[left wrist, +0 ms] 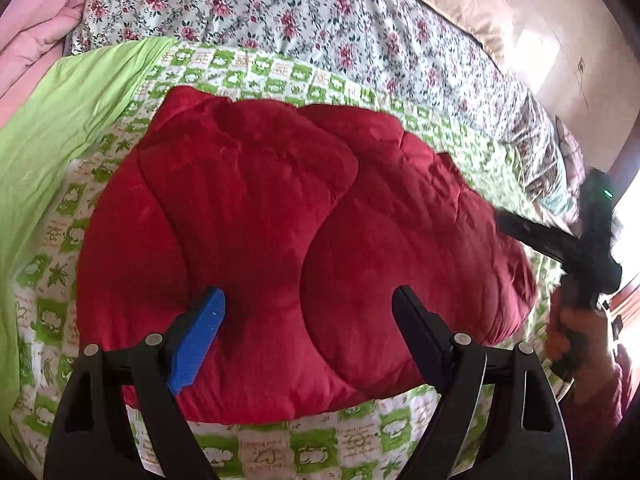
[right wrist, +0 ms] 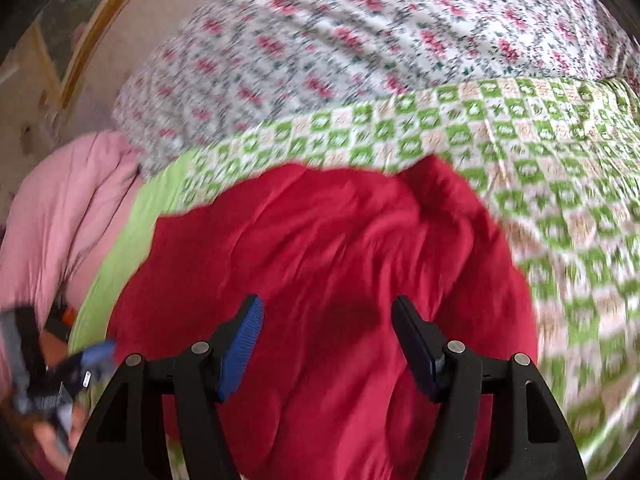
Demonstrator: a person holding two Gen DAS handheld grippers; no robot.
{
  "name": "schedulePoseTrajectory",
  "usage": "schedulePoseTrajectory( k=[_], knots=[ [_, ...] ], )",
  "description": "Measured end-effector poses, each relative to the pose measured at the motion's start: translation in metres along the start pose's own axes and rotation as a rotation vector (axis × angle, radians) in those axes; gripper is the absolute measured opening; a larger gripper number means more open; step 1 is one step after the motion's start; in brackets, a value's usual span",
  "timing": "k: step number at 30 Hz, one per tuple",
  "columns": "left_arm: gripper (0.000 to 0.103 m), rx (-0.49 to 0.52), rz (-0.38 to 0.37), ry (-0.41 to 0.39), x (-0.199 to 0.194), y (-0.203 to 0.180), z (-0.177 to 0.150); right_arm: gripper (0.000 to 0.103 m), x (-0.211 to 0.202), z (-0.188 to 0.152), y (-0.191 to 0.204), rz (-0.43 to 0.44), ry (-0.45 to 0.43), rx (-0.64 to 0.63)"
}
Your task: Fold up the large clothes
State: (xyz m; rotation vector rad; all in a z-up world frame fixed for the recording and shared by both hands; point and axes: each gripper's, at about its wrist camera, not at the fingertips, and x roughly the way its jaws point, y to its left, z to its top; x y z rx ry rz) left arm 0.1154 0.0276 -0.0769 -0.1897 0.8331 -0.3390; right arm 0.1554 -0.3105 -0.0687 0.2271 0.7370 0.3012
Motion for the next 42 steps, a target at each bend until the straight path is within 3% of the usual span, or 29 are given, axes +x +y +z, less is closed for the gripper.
schedulePoseTrajectory(
  k=[4, 8, 14, 24, 28, 35, 39, 42],
  knots=[
    [0.086, 0.080, 0.080, 0.047, 0.020, -0.009, -0.008, 0.068, -0.006, -0.039, 0.006, -0.096, 0.040, -0.083],
    [0.089, 0.075, 0.072, 0.049, 0.031, -0.007, -0.013, 0.065, -0.001, -0.063, -0.008, -0.184, 0.045, -0.106],
    [0.090, 0.079, 0.074, 0.049, 0.034, -0.008, -0.014, 0.065, -0.005, -0.068, -0.022, -0.191, 0.029, -0.061],
    [0.091, 0.074, 0.084, 0.049, 0.035, -0.007, -0.013, 0.066, -0.032, -0.062, -0.005, -0.237, -0.046, -0.067],
    [0.091, 0.060, 0.108, 0.056, 0.034, -0.011, -0.014, 0.068, -0.010, -0.064, -0.013, -0.236, 0.025, -0.080],
    [0.092, 0.055, 0.137, 0.066, 0.035, -0.012, -0.013, 0.070, 0.001, -0.063, -0.024, -0.217, 0.020, -0.042],
    [0.092, 0.054, 0.163, 0.071, 0.036, -0.014, -0.013, 0.072, -0.016, -0.057, -0.007, -0.240, 0.000, -0.060],
    [0.093, 0.057, 0.184, 0.069, 0.036, -0.017, -0.014, 0.072, -0.027, -0.055, 0.018, -0.222, -0.045, -0.145]
  ],
)
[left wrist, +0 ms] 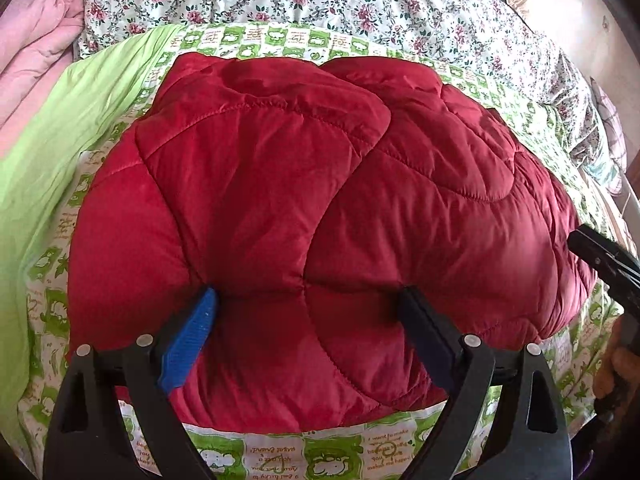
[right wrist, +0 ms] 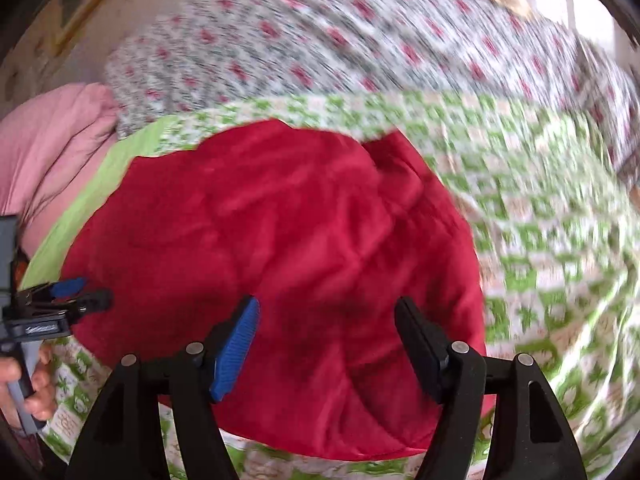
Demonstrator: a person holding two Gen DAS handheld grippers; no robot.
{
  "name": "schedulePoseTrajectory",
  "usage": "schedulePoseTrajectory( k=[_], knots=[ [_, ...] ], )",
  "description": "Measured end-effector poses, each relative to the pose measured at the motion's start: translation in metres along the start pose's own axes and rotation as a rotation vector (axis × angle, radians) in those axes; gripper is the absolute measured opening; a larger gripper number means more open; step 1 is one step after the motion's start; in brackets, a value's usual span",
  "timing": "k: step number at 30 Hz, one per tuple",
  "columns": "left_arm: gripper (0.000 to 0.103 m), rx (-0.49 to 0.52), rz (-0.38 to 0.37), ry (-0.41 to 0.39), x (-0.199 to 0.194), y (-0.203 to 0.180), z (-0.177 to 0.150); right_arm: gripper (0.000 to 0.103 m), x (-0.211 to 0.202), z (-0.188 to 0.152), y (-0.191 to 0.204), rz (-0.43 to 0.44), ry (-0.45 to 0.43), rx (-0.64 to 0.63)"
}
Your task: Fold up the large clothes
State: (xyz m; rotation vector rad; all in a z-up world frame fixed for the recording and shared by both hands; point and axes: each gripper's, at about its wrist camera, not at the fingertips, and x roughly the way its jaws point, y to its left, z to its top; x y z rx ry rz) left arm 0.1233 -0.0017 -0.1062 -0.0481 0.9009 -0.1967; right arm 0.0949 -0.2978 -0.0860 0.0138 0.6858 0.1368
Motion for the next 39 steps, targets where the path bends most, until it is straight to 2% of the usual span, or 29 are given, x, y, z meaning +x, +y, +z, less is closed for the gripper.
schedulePoseTrajectory(
  k=[4, 11, 26, 29, 32, 35, 37, 39],
  knots=[
    [0.093, 0.006, 0.011, 0.000, 0.000, -0.001, -0.001, 0.072, 0.016, 0.001, 0.017, 0.013, 0.044, -0.058],
    [0.093, 0.015, 0.025, -0.002, 0.001, -0.005, -0.001, 0.081, 0.050, -0.005, 0.001, 0.026, 0.080, 0.008],
    [0.095, 0.020, 0.037, 0.006, 0.005, -0.008, 0.001, 0.083, 0.058, -0.002, -0.001, 0.015, 0.091, 0.011],
    [0.095, 0.018, 0.037, 0.011, 0.007, -0.008, 0.003, 0.077, 0.043, 0.012, 0.007, 0.002, 0.091, 0.007],
    [0.096, 0.019, 0.041, 0.013, 0.008, -0.010, 0.003, 0.077, 0.034, 0.033, 0.016, 0.061, 0.057, -0.019],
    [0.097, 0.021, 0.040, 0.018, 0.007, -0.010, 0.003, 0.079, 0.056, 0.052, 0.016, 0.058, 0.097, 0.000],
    [0.097, 0.020, 0.037, 0.023, 0.008, -0.009, 0.004, 0.079, 0.079, 0.054, 0.012, 0.057, 0.146, 0.012],
    [0.098, 0.022, 0.042, 0.027, 0.011, -0.011, 0.006, 0.079, 0.095, 0.053, 0.011, 0.054, 0.157, 0.007]
  ],
)
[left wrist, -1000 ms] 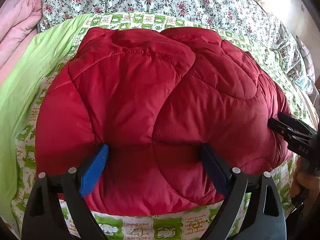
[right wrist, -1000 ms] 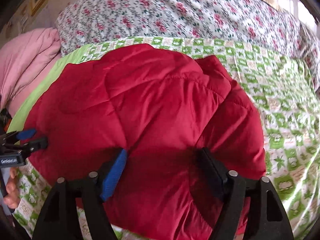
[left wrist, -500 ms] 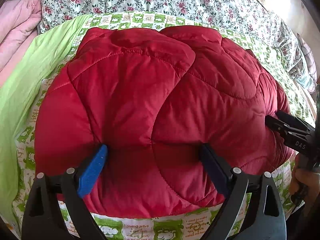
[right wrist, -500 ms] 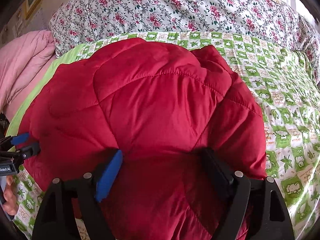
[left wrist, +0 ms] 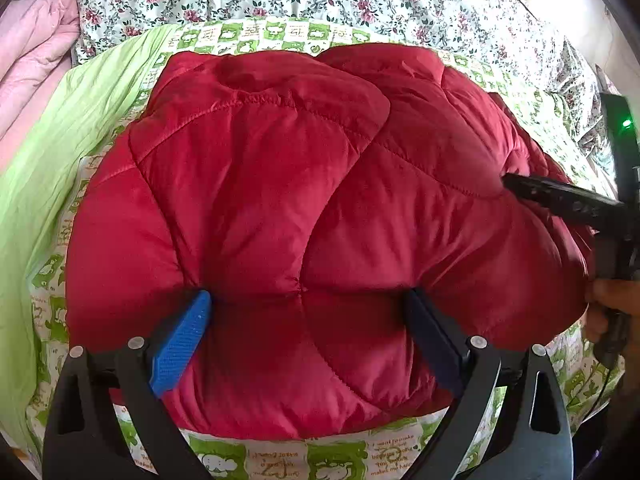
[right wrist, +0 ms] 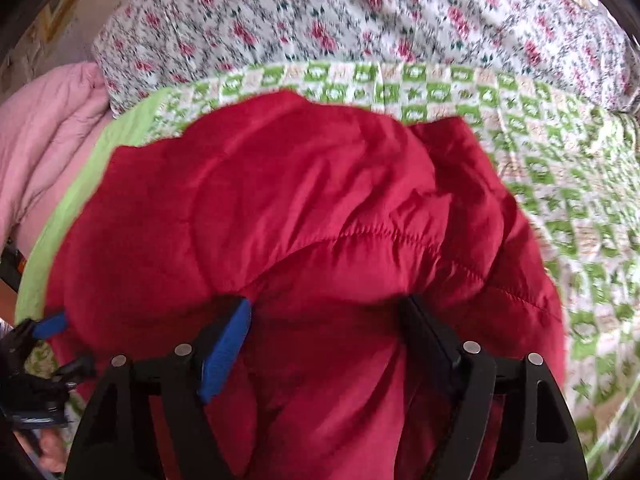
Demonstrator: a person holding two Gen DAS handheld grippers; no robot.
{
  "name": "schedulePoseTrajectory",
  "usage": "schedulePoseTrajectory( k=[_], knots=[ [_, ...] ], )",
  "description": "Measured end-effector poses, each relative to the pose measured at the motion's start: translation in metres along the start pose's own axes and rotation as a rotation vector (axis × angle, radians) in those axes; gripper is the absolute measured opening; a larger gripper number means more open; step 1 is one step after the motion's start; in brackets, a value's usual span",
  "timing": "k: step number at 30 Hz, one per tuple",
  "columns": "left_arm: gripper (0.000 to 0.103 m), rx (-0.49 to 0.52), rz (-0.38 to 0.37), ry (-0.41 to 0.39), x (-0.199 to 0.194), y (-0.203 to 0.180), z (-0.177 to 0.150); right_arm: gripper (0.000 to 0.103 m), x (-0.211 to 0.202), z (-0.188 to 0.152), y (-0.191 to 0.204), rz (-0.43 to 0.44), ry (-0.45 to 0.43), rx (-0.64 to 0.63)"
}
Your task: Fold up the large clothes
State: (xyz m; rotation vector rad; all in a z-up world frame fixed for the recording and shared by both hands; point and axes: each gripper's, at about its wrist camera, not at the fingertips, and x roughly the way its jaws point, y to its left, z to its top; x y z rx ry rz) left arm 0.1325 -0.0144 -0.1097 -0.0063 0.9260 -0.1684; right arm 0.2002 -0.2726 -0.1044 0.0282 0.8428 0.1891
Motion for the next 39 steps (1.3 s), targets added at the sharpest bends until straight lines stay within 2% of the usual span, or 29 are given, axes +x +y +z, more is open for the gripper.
schedulePoseTrajectory(
  k=[2, 6, 13, 23, 39],
  knots=[
    [0.102, 0.003, 0.009, 0.005, 0.005, -0.002, 0.003, 0.079, 0.008, -0.001, 0.000, -0.017, -0.004, -0.004],
    [0.103, -0.008, 0.013, 0.014, 0.003, -0.003, 0.008, 0.079, 0.005, -0.002, 0.004, -0.024, -0.010, 0.005],
    [0.101, -0.027, -0.001, -0.008, -0.021, -0.001, 0.004, 0.076, -0.034, -0.011, 0.002, 0.021, -0.054, 0.053],
    [0.101, -0.032, -0.012, -0.038, -0.049, -0.005, -0.007, 0.076, -0.078, -0.052, 0.008, 0.042, -0.063, 0.022],
    [0.101, 0.012, 0.042, -0.108, -0.090, -0.019, -0.024, 0.078, -0.127, -0.095, 0.019, 0.070, -0.086, 0.012]
  ],
)
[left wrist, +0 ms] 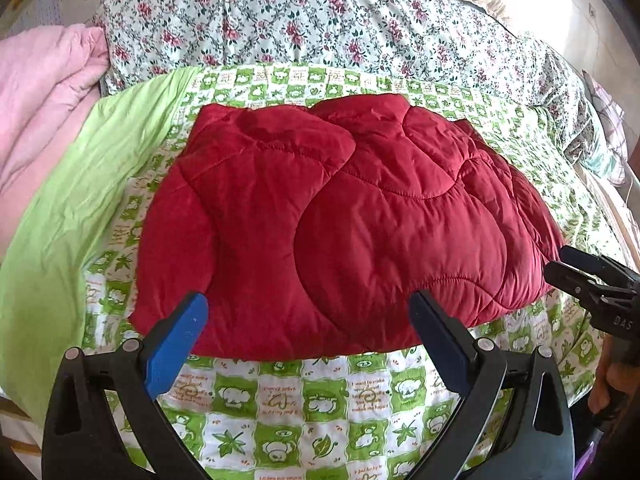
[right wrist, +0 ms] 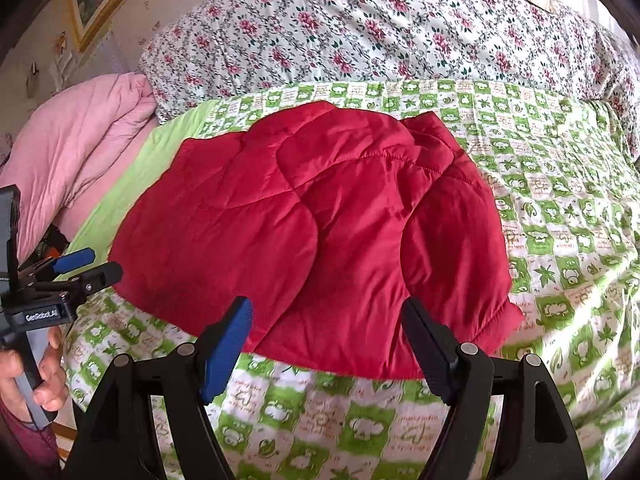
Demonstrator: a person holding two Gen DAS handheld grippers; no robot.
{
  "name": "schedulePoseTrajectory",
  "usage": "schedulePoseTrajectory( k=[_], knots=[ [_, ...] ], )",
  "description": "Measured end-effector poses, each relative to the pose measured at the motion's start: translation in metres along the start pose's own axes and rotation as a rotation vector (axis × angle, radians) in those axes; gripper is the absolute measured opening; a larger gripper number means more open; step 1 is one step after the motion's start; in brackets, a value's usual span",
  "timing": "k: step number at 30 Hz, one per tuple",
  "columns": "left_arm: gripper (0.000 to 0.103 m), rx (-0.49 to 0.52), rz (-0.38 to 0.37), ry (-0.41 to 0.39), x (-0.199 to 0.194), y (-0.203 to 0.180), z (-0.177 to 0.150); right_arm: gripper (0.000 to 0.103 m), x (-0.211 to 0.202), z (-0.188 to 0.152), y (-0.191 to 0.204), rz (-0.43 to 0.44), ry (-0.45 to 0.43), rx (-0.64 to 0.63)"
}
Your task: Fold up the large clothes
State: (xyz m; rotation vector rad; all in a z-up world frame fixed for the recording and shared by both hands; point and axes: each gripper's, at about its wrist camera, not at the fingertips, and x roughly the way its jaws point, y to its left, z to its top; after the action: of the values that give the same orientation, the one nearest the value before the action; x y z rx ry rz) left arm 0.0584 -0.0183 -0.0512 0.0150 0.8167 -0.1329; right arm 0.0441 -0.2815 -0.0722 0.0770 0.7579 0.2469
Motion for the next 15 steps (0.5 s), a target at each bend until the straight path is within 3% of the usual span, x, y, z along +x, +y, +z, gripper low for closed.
schedulePoseTrajectory(
  k=[10, 15],
  knots=[
    [0.101, 0.030, 0.059, -0.026, -0.025, 0.000, -0.006, 0.079, -0.029, -0.009, 0.018, 0.045, -0.017, -0.038],
    [0.101, 0.064, 0.090, -0.039, -0.038, -0.001, -0.007, 0.085, -0.043, -0.010, 0.030, 0.065, -0.010, -0.082]
  ],
)
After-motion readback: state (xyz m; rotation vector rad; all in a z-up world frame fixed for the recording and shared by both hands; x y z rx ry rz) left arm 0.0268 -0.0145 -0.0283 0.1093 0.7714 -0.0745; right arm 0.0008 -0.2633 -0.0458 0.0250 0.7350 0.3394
